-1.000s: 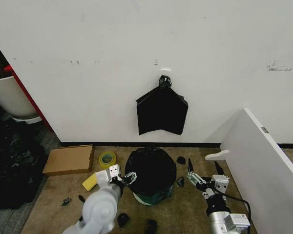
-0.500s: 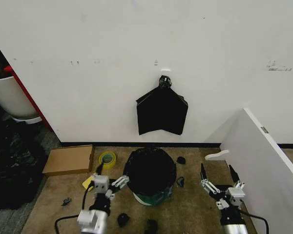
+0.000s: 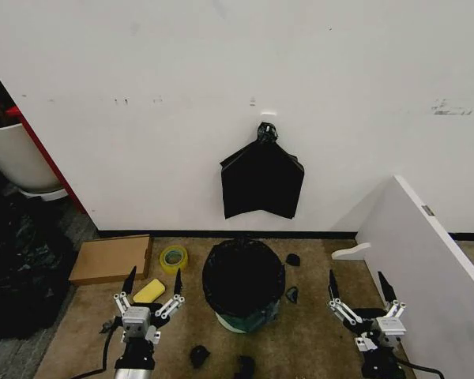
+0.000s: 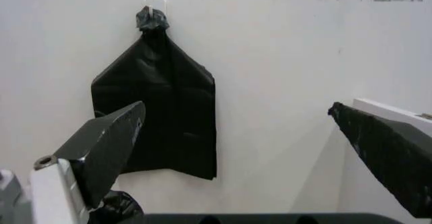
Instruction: Place the garbage bag over the trash bin.
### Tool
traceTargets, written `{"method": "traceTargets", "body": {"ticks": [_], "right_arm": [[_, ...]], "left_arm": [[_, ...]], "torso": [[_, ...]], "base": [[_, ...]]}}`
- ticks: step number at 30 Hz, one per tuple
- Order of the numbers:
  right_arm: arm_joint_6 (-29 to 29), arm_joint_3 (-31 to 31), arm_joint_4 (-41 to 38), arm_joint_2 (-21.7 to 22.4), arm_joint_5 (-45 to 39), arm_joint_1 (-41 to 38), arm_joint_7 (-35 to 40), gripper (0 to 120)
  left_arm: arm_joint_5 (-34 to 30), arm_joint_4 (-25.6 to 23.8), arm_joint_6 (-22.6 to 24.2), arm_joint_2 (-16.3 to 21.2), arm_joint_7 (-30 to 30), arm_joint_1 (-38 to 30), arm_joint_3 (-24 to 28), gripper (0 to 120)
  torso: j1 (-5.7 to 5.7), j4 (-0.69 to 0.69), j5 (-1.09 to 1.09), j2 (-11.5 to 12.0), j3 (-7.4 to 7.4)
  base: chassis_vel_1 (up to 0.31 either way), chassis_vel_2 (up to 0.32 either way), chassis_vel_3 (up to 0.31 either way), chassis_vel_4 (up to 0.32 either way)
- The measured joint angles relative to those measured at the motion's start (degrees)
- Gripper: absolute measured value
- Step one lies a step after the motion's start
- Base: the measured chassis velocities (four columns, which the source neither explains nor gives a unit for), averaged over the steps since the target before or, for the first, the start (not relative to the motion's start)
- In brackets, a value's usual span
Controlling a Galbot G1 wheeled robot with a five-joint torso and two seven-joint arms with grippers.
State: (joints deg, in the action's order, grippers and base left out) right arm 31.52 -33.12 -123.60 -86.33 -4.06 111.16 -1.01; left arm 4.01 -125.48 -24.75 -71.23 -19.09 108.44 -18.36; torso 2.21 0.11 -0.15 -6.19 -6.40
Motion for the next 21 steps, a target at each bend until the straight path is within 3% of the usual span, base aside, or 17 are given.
{"method": "traceTargets", "body": {"ticks": [9,21], "right_arm": [[-0.07,0.06,0.01,0.07,0.01,-0.03,0.13,100],[-0.23,0.11,0.02,0.12,-0.04,-0.07,0.19,100]], "left_arm": [[2.15,1.97,0.30,-1.40,-0.56,-0.46,1.82,100],[-0.91,2.61,2.57,-0.01,-0.08,-1.75,0.05,100]], "torso": [[0.00,0.00,0.00,0.00,0.00],[0.00,0.00,0.00,0.00,0.00]], "base": [[0.000,0.000,0.000,0.000],[0.000,0.000,0.000,0.000]]}}
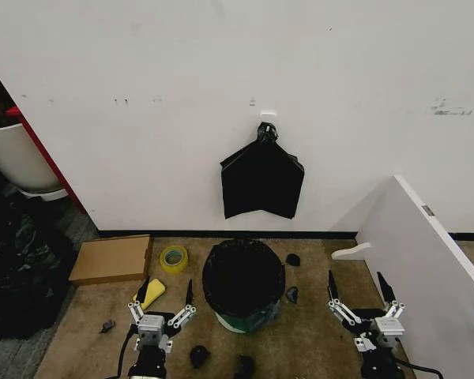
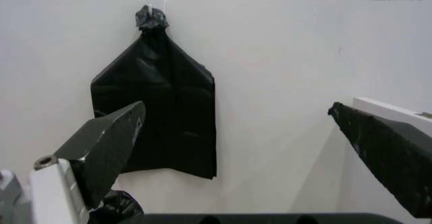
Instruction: Place the garbage bag over the trash bin.
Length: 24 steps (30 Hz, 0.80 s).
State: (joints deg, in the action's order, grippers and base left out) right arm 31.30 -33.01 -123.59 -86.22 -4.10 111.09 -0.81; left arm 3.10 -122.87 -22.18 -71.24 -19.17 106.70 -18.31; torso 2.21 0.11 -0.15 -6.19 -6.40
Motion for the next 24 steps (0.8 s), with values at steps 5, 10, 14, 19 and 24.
{"method": "traceTargets", "body": {"ticks": [5,10,14,19,24], "right_arm": [[-0.03,0.01,0.00,0.02,-0.02,-0.02,0.02,100],[-0.06,0.01,-0.01,0.02,-0.04,-0.02,0.04,100],[-0.08,0.02,-0.02,0.02,-0.05,-0.03,0.06,100],[-0.10,0.02,-0.03,0.02,-0.07,-0.03,0.06,100],[-0.10,0.02,-0.03,0.02,-0.08,-0.03,0.06,100]], "left_arm": [[-0.89,-0.36,0.43,0.39,0.00,-0.07,-0.30,100],[-1.13,0.46,0.32,0.53,-0.01,-0.72,0.12,100],[-1.42,0.53,0.33,0.66,-0.06,-1.40,0.22,100],[-1.51,0.11,0.41,0.87,-0.09,-1.78,0.12,100],[-1.59,-0.43,0.59,0.89,-0.09,-1.83,0.10,100]], "torso": [[0.00,0.00,0.00,0.00,0.00],[0.00,0.00,0.01,0.00,0.00],[0.00,0.00,0.00,0.00,0.00],[0.00,0.00,0.00,0.00,0.00],[0.00,0.00,0.00,0.00,0.00]], "base": [[0.000,0.000,0.000,0.000],[0.000,0.000,0.000,0.000],[0.000,0.000,0.000,0.000],[0.000,0.000,0.000,0.000],[0.000,0.000,0.000,0.000]]}}
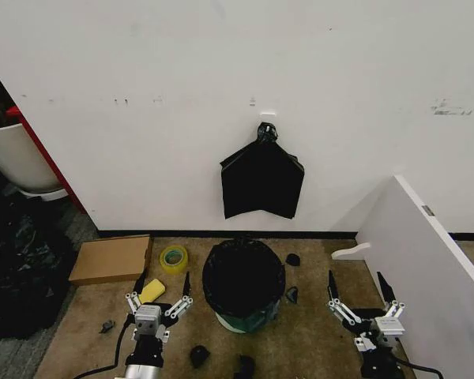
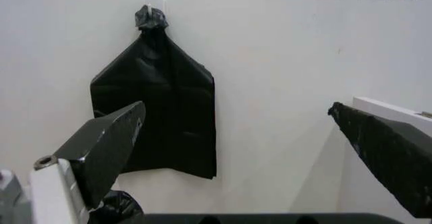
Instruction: Place the garbage bag over the trash bin.
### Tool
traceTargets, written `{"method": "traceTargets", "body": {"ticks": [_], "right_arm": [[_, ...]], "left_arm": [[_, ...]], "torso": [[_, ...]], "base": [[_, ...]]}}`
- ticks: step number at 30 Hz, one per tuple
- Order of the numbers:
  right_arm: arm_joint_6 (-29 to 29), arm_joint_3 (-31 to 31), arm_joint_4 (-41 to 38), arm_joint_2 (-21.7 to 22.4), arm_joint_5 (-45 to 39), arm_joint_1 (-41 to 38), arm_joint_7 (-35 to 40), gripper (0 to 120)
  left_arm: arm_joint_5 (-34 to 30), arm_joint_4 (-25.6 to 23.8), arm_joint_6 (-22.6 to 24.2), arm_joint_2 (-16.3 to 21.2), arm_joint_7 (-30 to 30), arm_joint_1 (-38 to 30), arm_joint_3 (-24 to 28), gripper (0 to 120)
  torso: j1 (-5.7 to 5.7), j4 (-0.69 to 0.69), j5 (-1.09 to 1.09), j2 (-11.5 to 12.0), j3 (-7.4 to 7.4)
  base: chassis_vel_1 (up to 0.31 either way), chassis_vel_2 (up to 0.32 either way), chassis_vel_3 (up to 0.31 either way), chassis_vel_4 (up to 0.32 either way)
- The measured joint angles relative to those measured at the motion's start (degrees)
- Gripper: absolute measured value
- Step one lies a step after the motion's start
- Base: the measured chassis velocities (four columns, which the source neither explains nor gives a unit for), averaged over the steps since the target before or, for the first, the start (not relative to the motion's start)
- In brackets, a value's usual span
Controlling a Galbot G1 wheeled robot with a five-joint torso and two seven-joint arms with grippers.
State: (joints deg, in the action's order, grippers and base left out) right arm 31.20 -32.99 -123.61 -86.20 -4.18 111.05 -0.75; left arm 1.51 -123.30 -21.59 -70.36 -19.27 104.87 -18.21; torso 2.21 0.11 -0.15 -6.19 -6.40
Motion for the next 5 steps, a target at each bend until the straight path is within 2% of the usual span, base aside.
{"method": "traceTargets", "body": {"ticks": [5], "right_arm": [[-0.01,0.00,0.00,0.00,0.00,0.00,0.00,100]], "left_arm": [[0.16,0.00,-0.01,-0.27,0.00,0.19,0.11,100]], "torso": [[0.00,0.00,0.00,0.00,0.00]], "base": [[0.000,0.000,0.000,0.000]]}}
